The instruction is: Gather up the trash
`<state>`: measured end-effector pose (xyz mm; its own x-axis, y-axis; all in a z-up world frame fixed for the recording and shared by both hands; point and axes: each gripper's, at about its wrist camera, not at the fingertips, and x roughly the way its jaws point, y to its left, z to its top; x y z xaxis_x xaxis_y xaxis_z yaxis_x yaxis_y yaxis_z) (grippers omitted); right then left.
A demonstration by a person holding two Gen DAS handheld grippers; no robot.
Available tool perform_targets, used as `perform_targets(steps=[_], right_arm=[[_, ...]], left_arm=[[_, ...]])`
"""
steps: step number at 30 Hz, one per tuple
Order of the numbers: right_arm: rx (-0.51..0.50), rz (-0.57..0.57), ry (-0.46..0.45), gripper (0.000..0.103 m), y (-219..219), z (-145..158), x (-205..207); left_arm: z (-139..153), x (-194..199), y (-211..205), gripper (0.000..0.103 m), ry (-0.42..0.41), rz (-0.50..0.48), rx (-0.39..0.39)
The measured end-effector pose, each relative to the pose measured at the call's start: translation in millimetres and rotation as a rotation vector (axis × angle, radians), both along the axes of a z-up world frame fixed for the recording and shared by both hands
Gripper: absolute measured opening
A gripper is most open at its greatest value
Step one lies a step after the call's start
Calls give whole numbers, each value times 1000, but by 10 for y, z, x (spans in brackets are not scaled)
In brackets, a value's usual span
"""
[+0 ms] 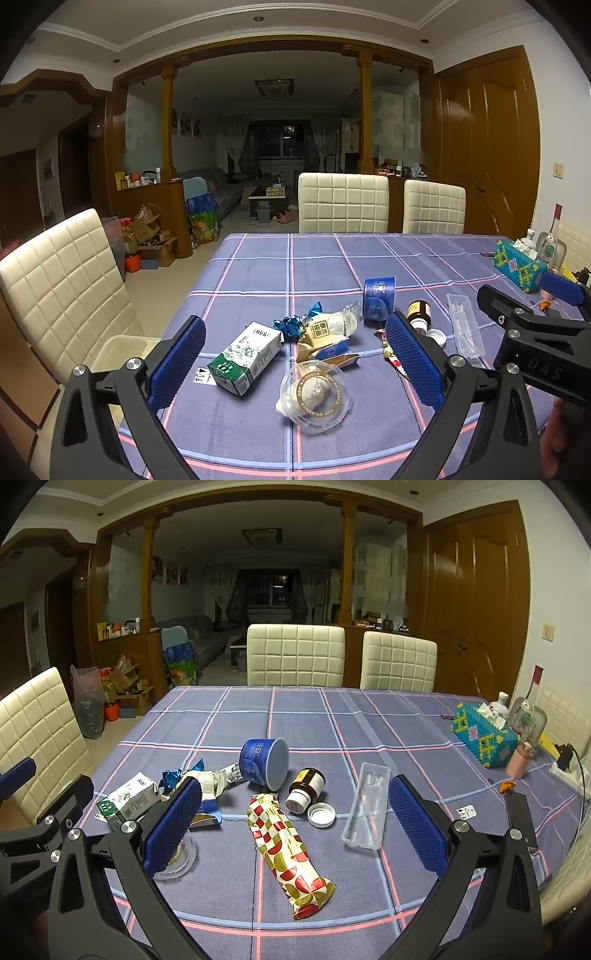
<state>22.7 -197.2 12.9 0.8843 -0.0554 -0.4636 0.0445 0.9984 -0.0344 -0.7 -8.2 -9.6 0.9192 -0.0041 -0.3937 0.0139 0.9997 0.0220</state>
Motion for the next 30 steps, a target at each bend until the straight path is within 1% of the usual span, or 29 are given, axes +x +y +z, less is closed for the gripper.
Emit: perform_targets(steps=[1, 14, 15, 30], right_arm=[[5, 0, 2, 100, -3, -2, 1], [5, 0, 2, 100, -10, -15, -3], [5, 0, 3, 100, -10, -15, 0], [6, 0, 4, 100, -15, -16, -3]], left_arm=[[70, 30, 57, 95, 6, 1, -11], [22, 92, 57, 95, 12, -8, -13], [71, 41, 49, 95, 10, -9, -13], [72, 40, 46, 95, 10, -10, -13]])
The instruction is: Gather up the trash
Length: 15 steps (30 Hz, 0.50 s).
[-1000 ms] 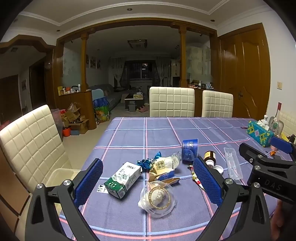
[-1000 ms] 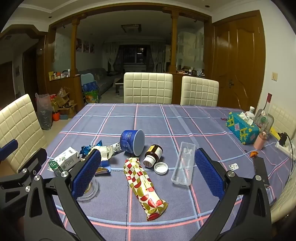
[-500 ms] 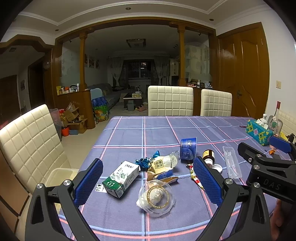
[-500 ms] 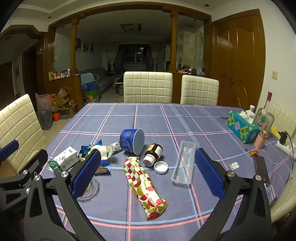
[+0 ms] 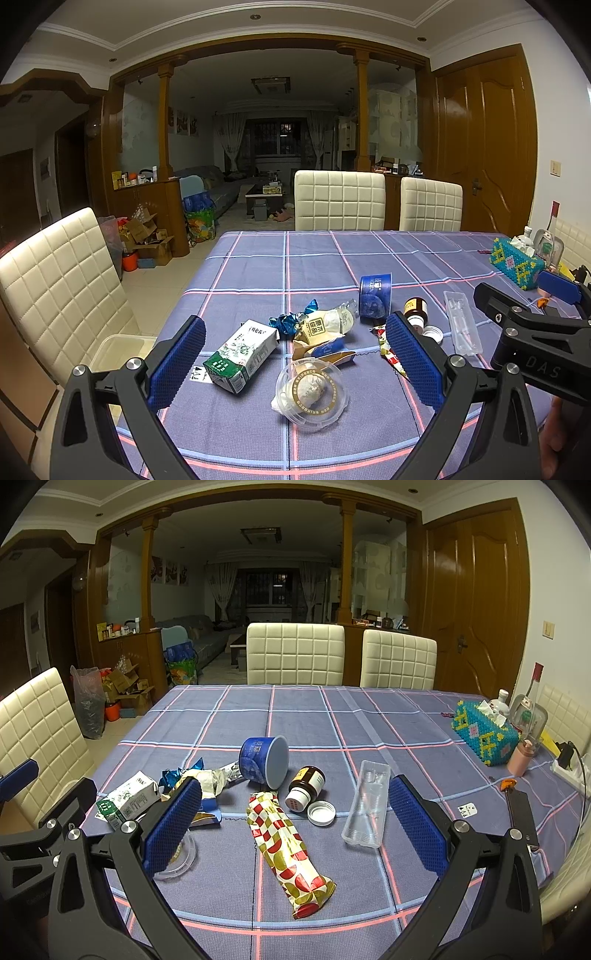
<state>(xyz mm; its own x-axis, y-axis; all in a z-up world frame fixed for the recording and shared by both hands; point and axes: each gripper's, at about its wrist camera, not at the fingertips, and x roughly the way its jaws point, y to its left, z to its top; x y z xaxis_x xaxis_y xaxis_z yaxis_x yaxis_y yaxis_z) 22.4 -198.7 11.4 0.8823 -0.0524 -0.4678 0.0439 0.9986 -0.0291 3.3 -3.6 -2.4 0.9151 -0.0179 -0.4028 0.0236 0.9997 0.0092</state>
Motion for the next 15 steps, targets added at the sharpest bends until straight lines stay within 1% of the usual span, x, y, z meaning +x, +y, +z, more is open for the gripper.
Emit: perform_targets(steps=[15], right_arm=[[1, 0, 0, 100, -1, 8, -3]], left_arm=[[-5, 0, -8, 95, 3, -3, 1]])
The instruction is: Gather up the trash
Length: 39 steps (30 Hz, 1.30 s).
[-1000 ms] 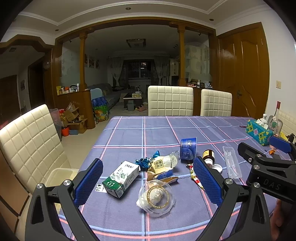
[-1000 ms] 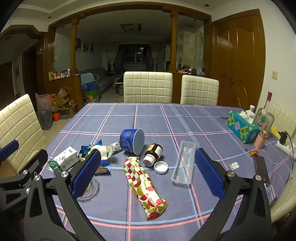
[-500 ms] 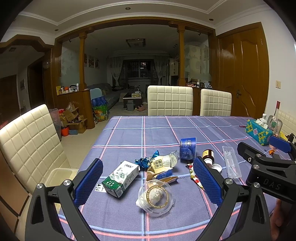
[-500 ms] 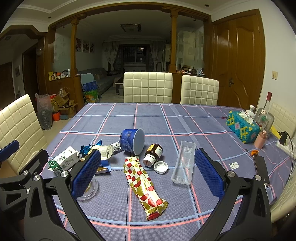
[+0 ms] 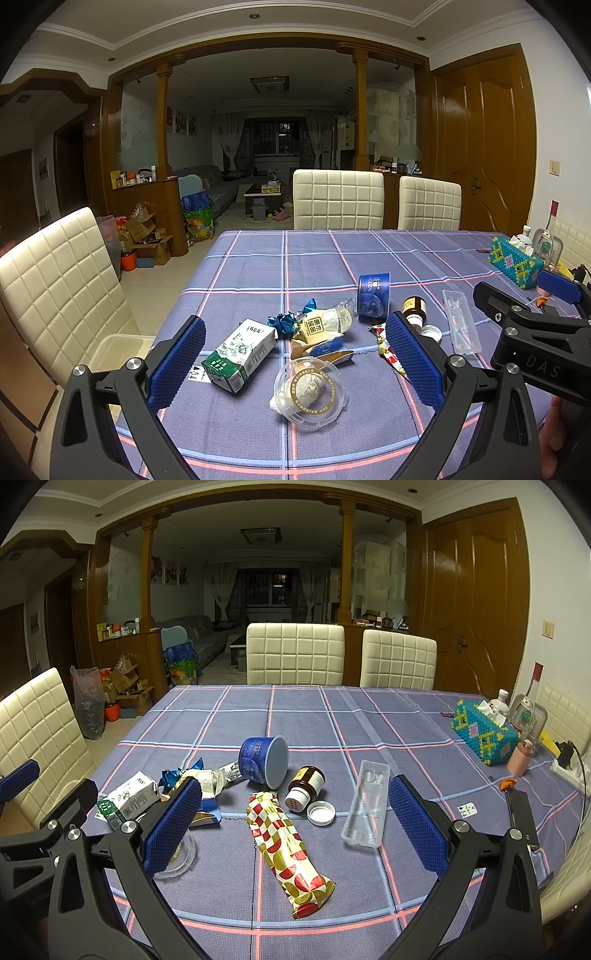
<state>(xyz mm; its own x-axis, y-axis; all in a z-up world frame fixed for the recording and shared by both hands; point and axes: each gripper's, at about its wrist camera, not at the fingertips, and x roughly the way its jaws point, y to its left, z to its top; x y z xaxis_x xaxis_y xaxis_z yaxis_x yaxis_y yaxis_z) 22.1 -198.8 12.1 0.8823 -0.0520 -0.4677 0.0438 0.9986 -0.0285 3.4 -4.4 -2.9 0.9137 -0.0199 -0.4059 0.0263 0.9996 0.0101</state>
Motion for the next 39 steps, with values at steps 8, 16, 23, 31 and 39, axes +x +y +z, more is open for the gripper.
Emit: perform_targets(steps=[8, 16, 23, 31, 39], right_arm=[[0, 0, 0, 100, 3, 3, -2], [0, 0, -1, 100, 7, 6, -2], [0, -1, -2, 100, 6, 12, -4], [0, 0, -1, 100, 7, 4, -1], [3, 0, 2, 100, -7, -18, 29]], left_arm=[[-4, -1, 3, 95, 0, 0, -1], [-5, -3, -13, 95, 2, -3, -1], [-4, -3, -18, 95, 1, -3, -1], [-9, -3, -33, 95, 3, -5, -3], [-19, 4, -37, 95, 9, -4, -7]])
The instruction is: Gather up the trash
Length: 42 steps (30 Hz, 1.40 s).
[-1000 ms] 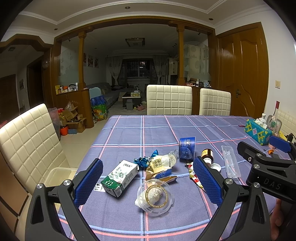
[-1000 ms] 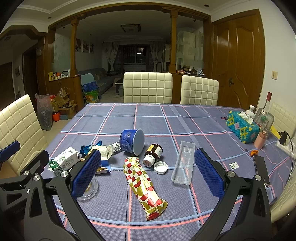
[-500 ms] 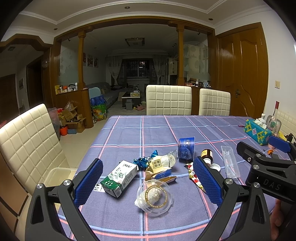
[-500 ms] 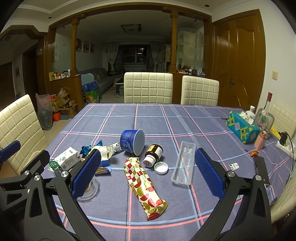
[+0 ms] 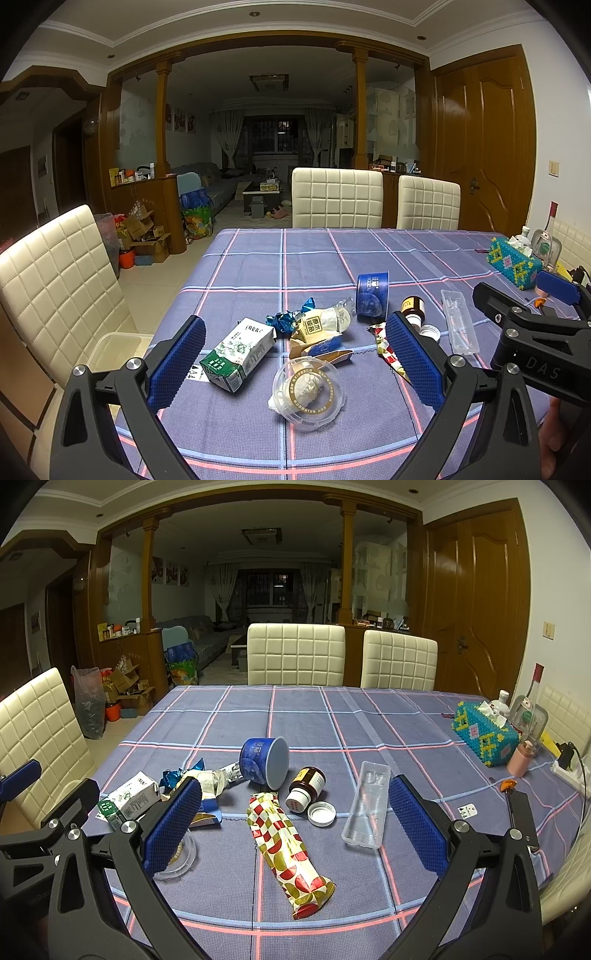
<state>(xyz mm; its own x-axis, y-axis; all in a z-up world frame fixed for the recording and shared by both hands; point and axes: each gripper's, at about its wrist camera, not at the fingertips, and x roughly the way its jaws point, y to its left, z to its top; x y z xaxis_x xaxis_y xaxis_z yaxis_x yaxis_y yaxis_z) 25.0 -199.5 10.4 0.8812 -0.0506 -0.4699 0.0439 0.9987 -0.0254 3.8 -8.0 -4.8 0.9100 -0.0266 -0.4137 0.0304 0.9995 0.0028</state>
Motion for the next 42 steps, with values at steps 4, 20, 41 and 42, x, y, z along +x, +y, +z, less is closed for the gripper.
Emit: perform_targets(steps=[4, 20, 41, 42], right_arm=[[-1, -1, 17, 100, 9, -44, 21], [44, 54, 283, 94, -118, -1049, 559], [63, 127, 421, 27, 10, -1459, 682], [66, 128, 421, 27, 16, -1454, 682]], left_arm=[[-43, 64, -2, 96, 36, -4, -12], [-840, 534, 82, 96, 290, -34, -10], [-1187, 720, 113, 48, 413, -76, -73], [-1156, 691, 138, 45, 392, -83, -89]])
